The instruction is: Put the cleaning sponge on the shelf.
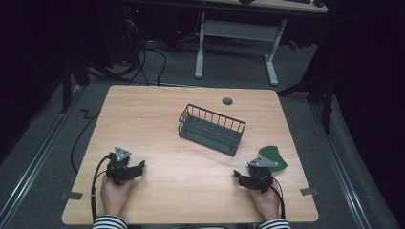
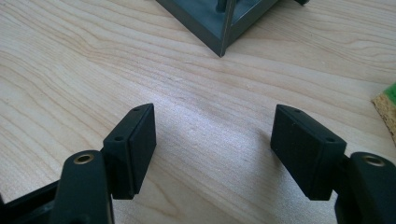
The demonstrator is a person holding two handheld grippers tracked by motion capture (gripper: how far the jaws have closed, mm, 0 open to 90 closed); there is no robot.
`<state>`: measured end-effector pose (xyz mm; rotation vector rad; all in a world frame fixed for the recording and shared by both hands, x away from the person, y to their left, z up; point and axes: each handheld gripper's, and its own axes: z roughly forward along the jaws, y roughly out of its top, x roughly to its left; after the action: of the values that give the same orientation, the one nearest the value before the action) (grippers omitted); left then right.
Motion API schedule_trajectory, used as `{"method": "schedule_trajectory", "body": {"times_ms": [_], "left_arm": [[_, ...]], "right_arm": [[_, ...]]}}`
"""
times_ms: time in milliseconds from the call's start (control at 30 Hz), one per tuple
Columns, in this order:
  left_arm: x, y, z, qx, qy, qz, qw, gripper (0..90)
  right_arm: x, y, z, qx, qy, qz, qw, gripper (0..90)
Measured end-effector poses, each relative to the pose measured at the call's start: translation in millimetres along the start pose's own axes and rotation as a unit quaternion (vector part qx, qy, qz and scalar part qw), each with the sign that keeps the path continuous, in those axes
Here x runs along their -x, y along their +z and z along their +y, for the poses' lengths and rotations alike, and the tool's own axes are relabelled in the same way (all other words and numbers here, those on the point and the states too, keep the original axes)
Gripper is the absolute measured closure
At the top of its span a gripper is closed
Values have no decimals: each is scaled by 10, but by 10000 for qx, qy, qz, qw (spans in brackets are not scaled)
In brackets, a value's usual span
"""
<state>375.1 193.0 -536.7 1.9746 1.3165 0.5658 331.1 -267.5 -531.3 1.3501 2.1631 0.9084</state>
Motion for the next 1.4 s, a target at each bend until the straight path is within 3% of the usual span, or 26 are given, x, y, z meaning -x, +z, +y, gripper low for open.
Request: {"method": "schedule_trajectory", "body": {"times_ms": [533,667,900,1033,1233,1400], "left_arm": [[11,11,10,-6,47,-56,10000,286],[11,6,15,-28,50,-57,10000,296],[90,29,78,-92,174,-156,9997,356],[188,39,159,-77,313,-301,9990,434],[306,38,391,-200,533,-411,9975,455],[397,71,585,-208,684,-495,9962,473]], "right_arm": [[-3,3,5,-3,61,-24,10000,323],[-18,-4,30,-119,106,-65,9999,329],[-16,-41,43,-52,269,-122,9996,502],[6,-117,74,168,337,-198,9991,542],[-2,-183,170,395,305,-193,9986,587],[-18,-161,248,301,243,-84,9992,601]]}}
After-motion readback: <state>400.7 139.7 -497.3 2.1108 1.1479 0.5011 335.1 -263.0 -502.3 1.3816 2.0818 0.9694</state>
